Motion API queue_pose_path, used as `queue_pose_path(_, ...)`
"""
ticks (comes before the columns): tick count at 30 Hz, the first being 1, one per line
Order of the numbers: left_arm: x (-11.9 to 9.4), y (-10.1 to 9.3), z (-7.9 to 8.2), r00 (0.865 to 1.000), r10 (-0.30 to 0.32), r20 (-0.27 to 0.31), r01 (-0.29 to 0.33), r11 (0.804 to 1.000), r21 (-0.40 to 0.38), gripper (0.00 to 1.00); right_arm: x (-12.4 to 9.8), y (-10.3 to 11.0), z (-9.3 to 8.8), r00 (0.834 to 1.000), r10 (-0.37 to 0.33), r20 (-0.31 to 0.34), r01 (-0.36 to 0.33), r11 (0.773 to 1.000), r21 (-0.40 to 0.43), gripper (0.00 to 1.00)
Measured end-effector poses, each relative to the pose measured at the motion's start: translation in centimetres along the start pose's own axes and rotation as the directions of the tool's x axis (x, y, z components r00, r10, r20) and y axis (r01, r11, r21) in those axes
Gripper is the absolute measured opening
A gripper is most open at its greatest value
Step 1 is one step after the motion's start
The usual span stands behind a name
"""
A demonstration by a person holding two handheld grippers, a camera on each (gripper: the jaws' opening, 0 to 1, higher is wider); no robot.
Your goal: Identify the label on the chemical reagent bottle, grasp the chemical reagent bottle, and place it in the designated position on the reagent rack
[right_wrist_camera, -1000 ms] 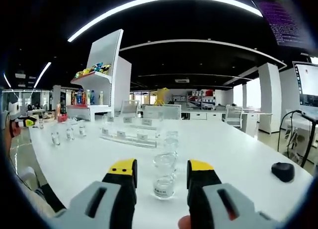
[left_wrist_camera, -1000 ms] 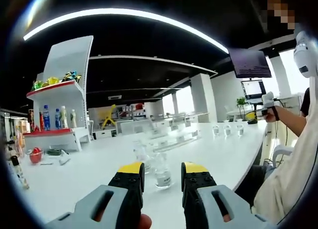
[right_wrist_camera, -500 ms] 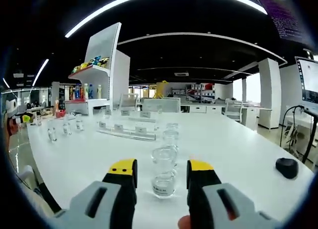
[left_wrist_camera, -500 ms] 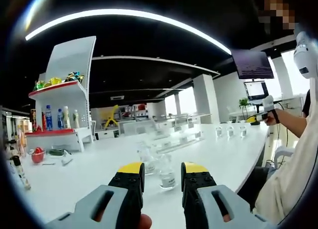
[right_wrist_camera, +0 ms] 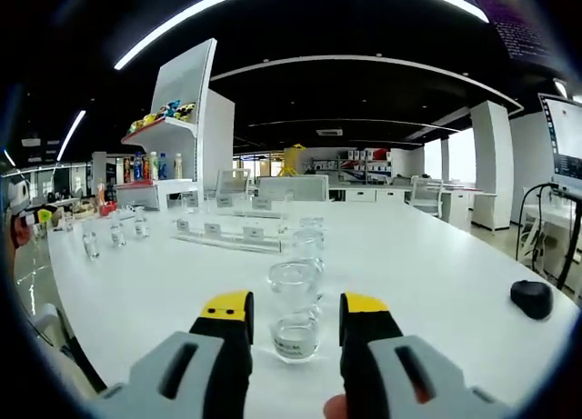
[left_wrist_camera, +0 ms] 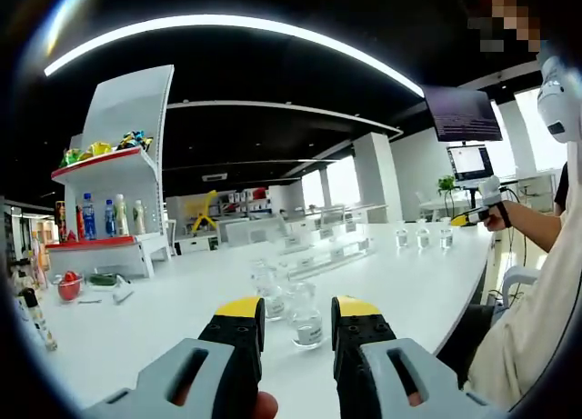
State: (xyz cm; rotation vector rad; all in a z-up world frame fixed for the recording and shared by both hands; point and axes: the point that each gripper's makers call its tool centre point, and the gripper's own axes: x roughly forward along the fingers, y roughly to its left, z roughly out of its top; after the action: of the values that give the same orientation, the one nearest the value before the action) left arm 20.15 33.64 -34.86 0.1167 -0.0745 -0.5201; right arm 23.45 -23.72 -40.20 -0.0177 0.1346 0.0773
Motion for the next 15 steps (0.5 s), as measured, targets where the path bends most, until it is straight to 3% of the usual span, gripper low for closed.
queue_pose_path(15, -0.1, 0.2, -0.2, 1.0, 0.004, -0.003, -0.004, 1.0, -0.001, 0.3, 0.7, 1.2, -0.2, 1.0, 0.0, 0.013, 0.0, 1.0, 0.01, 0.35)
